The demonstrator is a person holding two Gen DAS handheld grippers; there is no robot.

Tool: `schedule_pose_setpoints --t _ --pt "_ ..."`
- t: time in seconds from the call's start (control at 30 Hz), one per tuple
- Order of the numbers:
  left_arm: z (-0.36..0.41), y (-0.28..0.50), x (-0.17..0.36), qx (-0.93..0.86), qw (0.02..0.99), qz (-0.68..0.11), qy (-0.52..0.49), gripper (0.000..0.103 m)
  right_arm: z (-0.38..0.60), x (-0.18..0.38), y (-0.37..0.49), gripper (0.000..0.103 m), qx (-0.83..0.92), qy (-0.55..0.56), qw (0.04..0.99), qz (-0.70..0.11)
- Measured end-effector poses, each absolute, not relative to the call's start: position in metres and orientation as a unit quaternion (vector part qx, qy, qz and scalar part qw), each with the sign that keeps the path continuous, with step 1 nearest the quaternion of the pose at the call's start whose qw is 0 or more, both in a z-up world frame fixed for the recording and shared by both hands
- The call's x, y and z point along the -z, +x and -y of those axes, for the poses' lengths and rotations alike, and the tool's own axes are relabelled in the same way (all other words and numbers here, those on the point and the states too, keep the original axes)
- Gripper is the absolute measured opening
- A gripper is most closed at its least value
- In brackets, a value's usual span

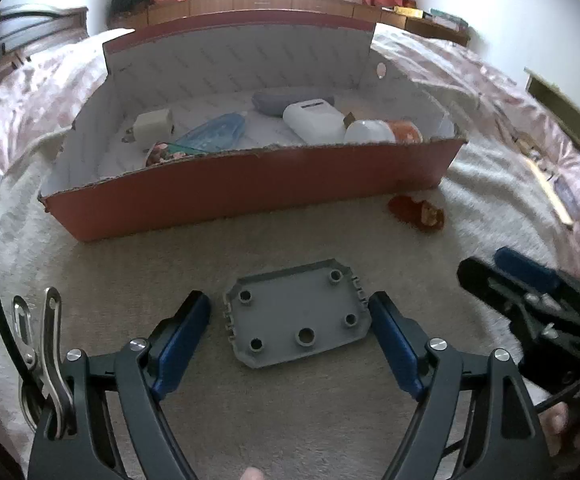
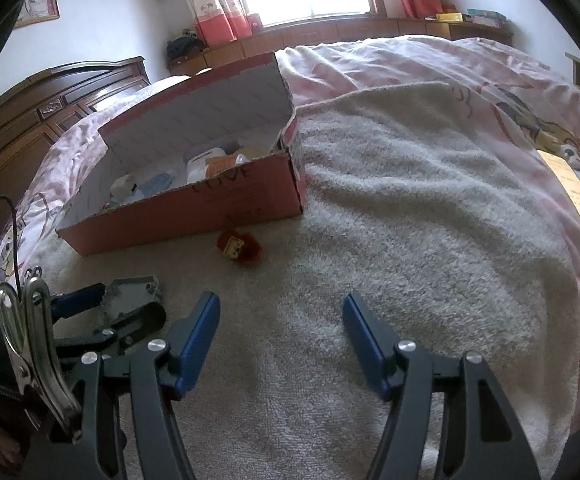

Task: Organize rigid objects
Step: 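Grasp the grey plastic plate with the left tool, then grasp the red toy car with the right tool while the left tool lifts the plate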

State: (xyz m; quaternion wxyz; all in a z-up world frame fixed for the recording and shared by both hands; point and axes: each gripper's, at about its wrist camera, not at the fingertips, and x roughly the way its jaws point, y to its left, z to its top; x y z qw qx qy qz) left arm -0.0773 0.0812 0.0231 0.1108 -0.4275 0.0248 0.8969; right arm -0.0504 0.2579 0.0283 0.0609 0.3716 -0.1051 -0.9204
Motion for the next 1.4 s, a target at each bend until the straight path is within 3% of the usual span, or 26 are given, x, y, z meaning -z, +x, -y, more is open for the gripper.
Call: schedule_pose_setpoints --t 0.13,0.27,0.9,1.1,1.23,1.33,1.4 --pt "-0.083 -0.075 -0.022 -0.898 0.107 -0.037 -0.425 0.083 -0.258 -0.028 -0.05 0.068 0.92 0.372 0.061 0.105" --pt "-0.081 -0.074 -0.023 -0.9 0.107 -0.037 -0.422 0.073 -0.258 -0.028 -0.05 0.068 0.92 0.372 0.061 0.105" --pt "-0.027 -0.074 -0.022 -0.908 0.06 0.004 -0.414 0.072 -0.221 -0.037 -0.089 0.067 0.926 0.371 0.073 0.022" --pt "-0.028 -0.074 -0.021 -0.909 0.062 0.004 -0.411 0.073 -0.212 -0.03 -0.102 0.056 0.922 0.383 0.053 -0.008" --pt "-0.028 -0.074 -0.021 -0.91 0.061 0.002 -0.41 0.073 -0.205 -0.03 -0.099 0.034 0.923 0.381 0.056 -0.024" --pt "-0.028 -0.074 -0.021 -0.91 0.063 0.006 -0.41 0.073 -0.201 -0.03 -0.094 0.024 0.923 0.379 0.06 -0.034" --pt "-0.027 -0.074 -0.021 -0.91 0.064 0.007 -0.41 0.073 -0.198 -0.031 -0.09 0.024 0.922 0.38 0.066 -0.036"
